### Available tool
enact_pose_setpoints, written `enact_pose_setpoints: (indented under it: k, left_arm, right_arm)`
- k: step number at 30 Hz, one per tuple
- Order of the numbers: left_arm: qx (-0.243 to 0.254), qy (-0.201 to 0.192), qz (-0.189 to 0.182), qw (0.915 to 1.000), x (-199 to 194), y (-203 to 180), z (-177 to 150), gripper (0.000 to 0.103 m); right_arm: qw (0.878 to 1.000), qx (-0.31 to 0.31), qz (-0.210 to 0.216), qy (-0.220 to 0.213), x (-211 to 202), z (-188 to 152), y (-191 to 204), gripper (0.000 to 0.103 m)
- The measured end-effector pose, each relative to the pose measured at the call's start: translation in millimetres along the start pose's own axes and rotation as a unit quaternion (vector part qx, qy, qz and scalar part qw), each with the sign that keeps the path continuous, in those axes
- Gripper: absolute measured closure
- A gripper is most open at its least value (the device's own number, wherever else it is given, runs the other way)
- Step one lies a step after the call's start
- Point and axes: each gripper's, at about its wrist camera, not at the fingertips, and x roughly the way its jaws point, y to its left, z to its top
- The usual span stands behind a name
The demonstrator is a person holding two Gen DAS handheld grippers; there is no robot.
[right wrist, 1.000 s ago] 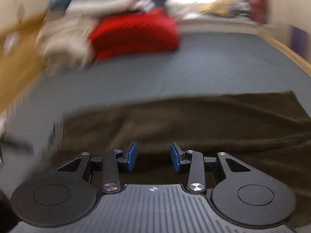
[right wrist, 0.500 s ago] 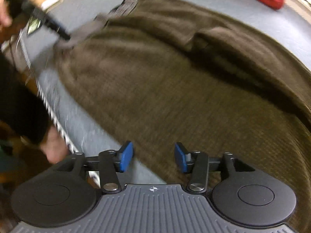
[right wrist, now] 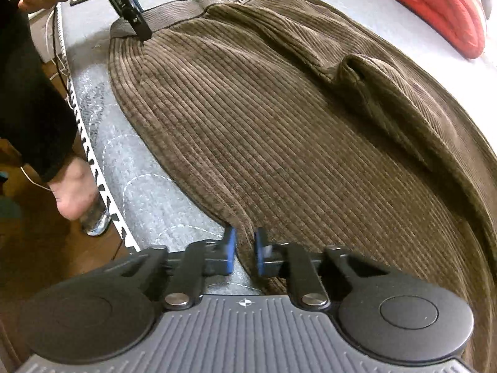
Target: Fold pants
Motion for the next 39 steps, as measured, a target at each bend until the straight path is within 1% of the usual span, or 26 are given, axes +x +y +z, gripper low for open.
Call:
enact_pose_setpoints:
  k: [2, 4, 5, 6, 8, 10, 11, 12, 13, 14, 16, 17, 19, 20, 22, 24, 25, 26, 27, 28, 30, 32, 35, 36, 37, 39]
  left_arm:
    - [0.010, -0.017, -0.003, 0.9998, -13.6, 0.8, -2.1, 0.077]
    - [0.033, -0.041, 0.006, 0.9986, -29.2, -1.9, -6.1, 0.077]
    - [0.023, -0.041, 0.003, 0.9989, -32.5, 0.2, -8.3, 0.077]
    - [0.023, -0.033, 0.005, 0.9992, -31.4, -0.2, -10.5, 0.077]
    - [0.048, 0.002, 0.029, 0.9984, -17.2, -6.8, -12.4, 0.077]
    - [0.065, 0.019, 0.045, 0.9967, -9.9, -11.6, -10.3, 0.072]
    - [0.072, 0.010, 0.052, 0.9960, -13.2, -13.1, -7.8, 0.070]
    - [0.074, -0.012, 0.065, 0.9951, -20.7, -13.2, -4.5, 0.064]
    - [0.071, -0.034, 0.076, 0.9940, -27.8, -12.2, -1.7, 0.058]
    - [0.061, -0.058, 0.082, 0.9931, -36.9, -9.6, 1.2, 0.050]
    - [0.036, -0.083, 0.065, 0.9938, -47.8, -6.1, 5.6, 0.050]
    - [0.027, -0.087, 0.047, 0.9947, -48.9, -6.0, 7.0, 0.050]
    - [0.035, -0.079, 0.021, 0.9961, -44.6, -11.4, 6.4, 0.050]
    - [0.050, -0.069, 0.016, 0.9963, -38.9, -18.4, 6.3, 0.051]
    - [0.094, -0.045, 0.027, 0.9942, -24.9, -34.4, 4.0, 0.051]
    - [0.142, 0.003, 0.042, 0.9890, -6.4, -48.6, -6.0, 0.051]
    - [0.166, 0.020, 0.052, 0.9846, 0.8, -55.0, -11.2, 0.051]
    - [0.184, 0.019, 0.062, 0.9807, 2.3, -59.4, -15.3, 0.050]
    - [0.190, 0.017, 0.066, 0.9795, 0.8, -62.1, -15.3, 0.050]
    - [0.179, 0.010, 0.059, 0.9821, -3.2, -60.5, -12.5, 0.050]
    - [0.152, -0.017, 0.044, 0.9872, -14.9, -56.9, -7.2, 0.050]
    - [0.129, -0.057, 0.038, 0.9893, -28.6, -54.0, 0.7, 0.046]
    - [0.088, -0.114, 0.028, 0.9892, -46.3, -50.8, 13.5, 0.039]
    - [0.078, -0.130, 0.026, 0.9881, -49.6, -50.7, 17.6, 0.037]
    - [0.068, -0.150, 0.025, 0.9860, -56.2, -52.1, 19.2, 0.036]
    - [0.048, -0.189, 0.030, 0.9803, -64.9, -53.9, 27.1, 0.030]
  right_arm:
    - [1.000, -0.004, 0.020, -0.004, -3.0, 1.5, -0.3, 0.096]
    - [0.999, -0.010, 0.035, -0.008, -7.5, 0.7, -0.3, 0.097]
    - [0.999, -0.008, 0.037, -0.009, -8.2, 0.1, -0.1, 0.097]
    - [0.999, -0.005, 0.038, -0.009, -7.4, -0.3, 0.2, 0.097]
    - [0.999, -0.003, 0.043, -0.003, -5.1, -2.0, 0.7, 0.096]
    - [0.999, 0.005, 0.038, 0.001, -2.4, -1.1, 0.1, 0.092]
    - [0.999, 0.017, 0.037, 0.003, -2.9, 0.7, -2.0, 0.091]
    - [0.999, 0.026, 0.036, 0.002, -6.1, 3.2, -4.1, 0.087]
    - [0.999, 0.034, 0.034, -0.005, -11.6, 5.3, -6.7, 0.086]
    - [0.998, 0.044, 0.030, -0.016, -17.6, 7.0, -10.3, 0.082]
    - [0.994, 0.089, 0.034, -0.052, -32.8, 9.0, -24.7, 0.070]
    - [0.991, 0.112, 0.036, -0.066, -37.9, 9.2, -32.3, 0.069]
    - [0.982, 0.168, 0.037, -0.084, -42.4, 7.0, -50.4, 0.067]
    - [0.978, 0.188, 0.035, -0.082, -40.9, 5.4, -56.7, 0.067]
    - [0.975, 0.213, 0.026, -0.061, -31.9, 1.2, -66.2, 0.067]
    - [0.978, 0.210, 0.003, -0.005, -14.0, -3.9, -68.9, 0.067]
    - [0.979, 0.201, -0.011, 0.026, -5.1, -7.3, -68.3, 0.067]
    - [0.981, 0.190, -0.021, 0.045, 1.5, -10.5, -67.1, 0.067]
    - [0.982, 0.183, -0.022, 0.039, 0.0, -10.6, -66.3, 0.066]
    - [0.982, 0.184, -0.023, 0.035, -2.5, -8.8, -66.5, 0.066]
    - [0.979, 0.202, -0.029, 0.006, -13.9, -6.1, -72.1, 0.066]
    - [0.972, 0.227, -0.042, -0.047, -33.6, -3.9, -82.1, 0.066]
    - [0.950, 0.262, -0.095, -0.144, -73.8, -0.8, -97.9, 0.066]
    - [0.939, 0.268, -0.123, -0.175, -89.6, 0.1, -103.1, 0.066]
    - [0.931, 0.270, -0.148, -0.195, -101.6, 1.4, -108.0, 0.065]
    - [0.907, 0.279, -0.203, -0.242, -134.3, 3.6, -118.5, 0.063]
